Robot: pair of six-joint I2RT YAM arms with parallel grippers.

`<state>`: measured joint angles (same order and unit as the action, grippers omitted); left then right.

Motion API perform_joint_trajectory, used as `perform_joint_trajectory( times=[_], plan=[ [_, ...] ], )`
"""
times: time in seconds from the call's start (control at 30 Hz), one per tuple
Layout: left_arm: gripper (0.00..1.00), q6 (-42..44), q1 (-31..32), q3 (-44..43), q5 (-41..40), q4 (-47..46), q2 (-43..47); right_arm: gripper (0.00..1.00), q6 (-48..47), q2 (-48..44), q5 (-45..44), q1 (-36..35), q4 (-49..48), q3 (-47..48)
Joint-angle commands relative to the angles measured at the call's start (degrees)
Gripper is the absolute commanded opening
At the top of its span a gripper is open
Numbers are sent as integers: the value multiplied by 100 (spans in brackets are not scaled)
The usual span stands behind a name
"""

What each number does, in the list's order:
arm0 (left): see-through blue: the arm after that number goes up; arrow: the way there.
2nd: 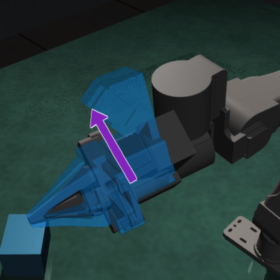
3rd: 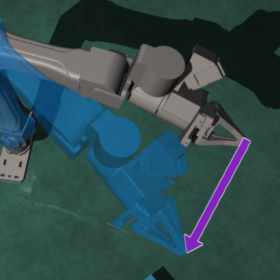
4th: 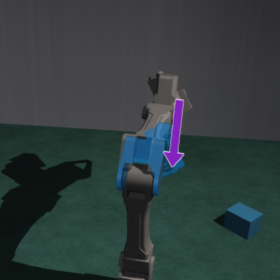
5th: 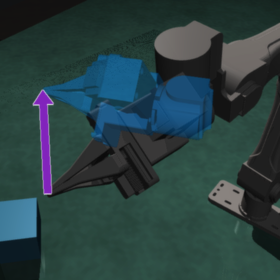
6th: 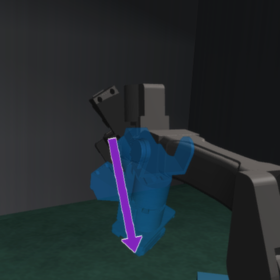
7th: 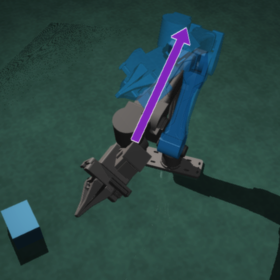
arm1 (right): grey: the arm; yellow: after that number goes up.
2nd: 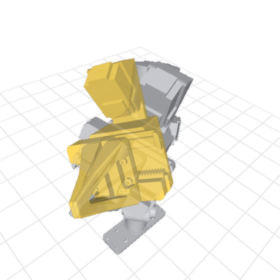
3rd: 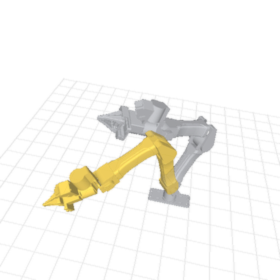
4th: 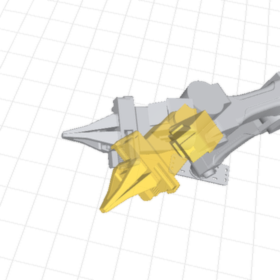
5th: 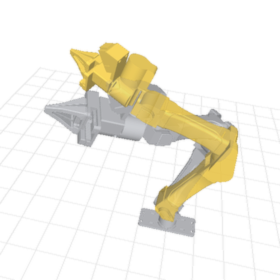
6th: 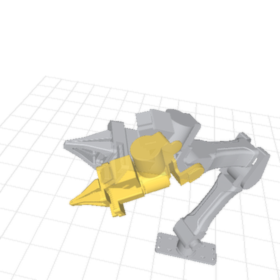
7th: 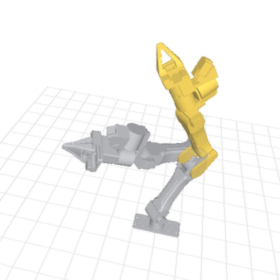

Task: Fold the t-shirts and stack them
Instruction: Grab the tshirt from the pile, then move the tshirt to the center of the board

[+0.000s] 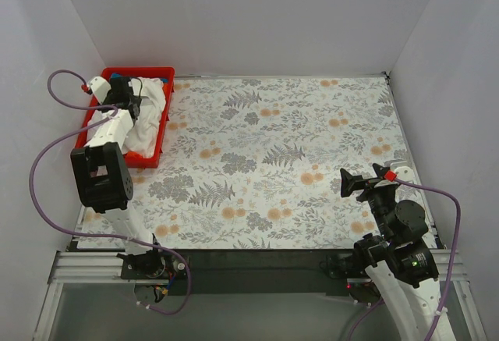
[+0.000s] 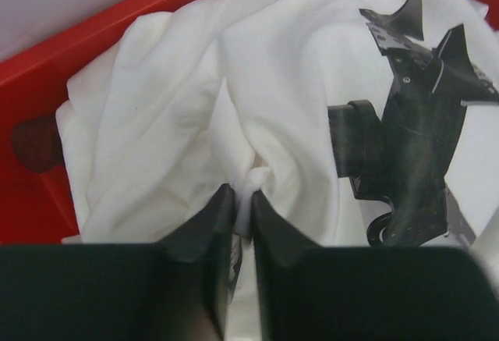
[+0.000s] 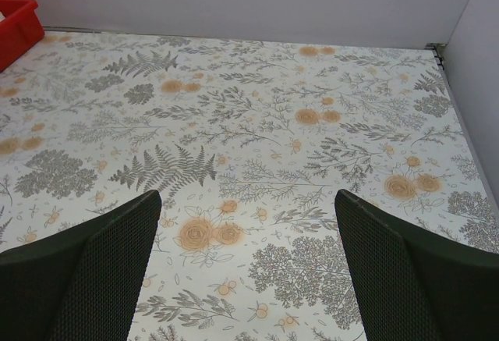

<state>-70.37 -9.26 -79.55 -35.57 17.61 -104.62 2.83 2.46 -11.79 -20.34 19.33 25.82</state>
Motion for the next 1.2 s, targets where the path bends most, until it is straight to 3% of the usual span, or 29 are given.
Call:
perform_joint_trajectory(
  times=[0.0,0.17,0.37,0.6,0.77,0.8,0.83,0.9,0.97,1.07,1.17],
  plan=[
    [0,6,-6,-122,-90,-29,143,98,25,35,45,-32,-298,72],
    [0,-65,169,-96,-2,6,810,98,25,27,107,-32,-290,72],
    [0,410,1197,-781,-143,32,1593,98,16,-35,151,-32,-307,89],
    [0,463,3665,-1660,6,-81,1893,99,7,-88,195,-32,-307,89],
    [0,629,5395,-2352,542,-573,1253,98,-19,-96,168,-32,-299,133],
    [5,778,5599,-2503,595,-626,868,98,-19,-105,151,-32,-298,133],
    [19,892,5775,-2635,778,-696,621,99,-19,-114,133,-32,-298,142],
    [34,1059,6242,-3090,990,-671,198,98,-19,-105,98,-23,-290,203],
    [56,1315,6575,-3268,1096,-653,-251,98,-19,-18,159,-32,-255,247],
    [68,1132,6656,-3164,1236,-583,-323,98,-63,323,396,-32,52,519],
    [70,1148,6621,-2646,992,-565,37,99,-151,772,686,-23,281,897]
  ],
)
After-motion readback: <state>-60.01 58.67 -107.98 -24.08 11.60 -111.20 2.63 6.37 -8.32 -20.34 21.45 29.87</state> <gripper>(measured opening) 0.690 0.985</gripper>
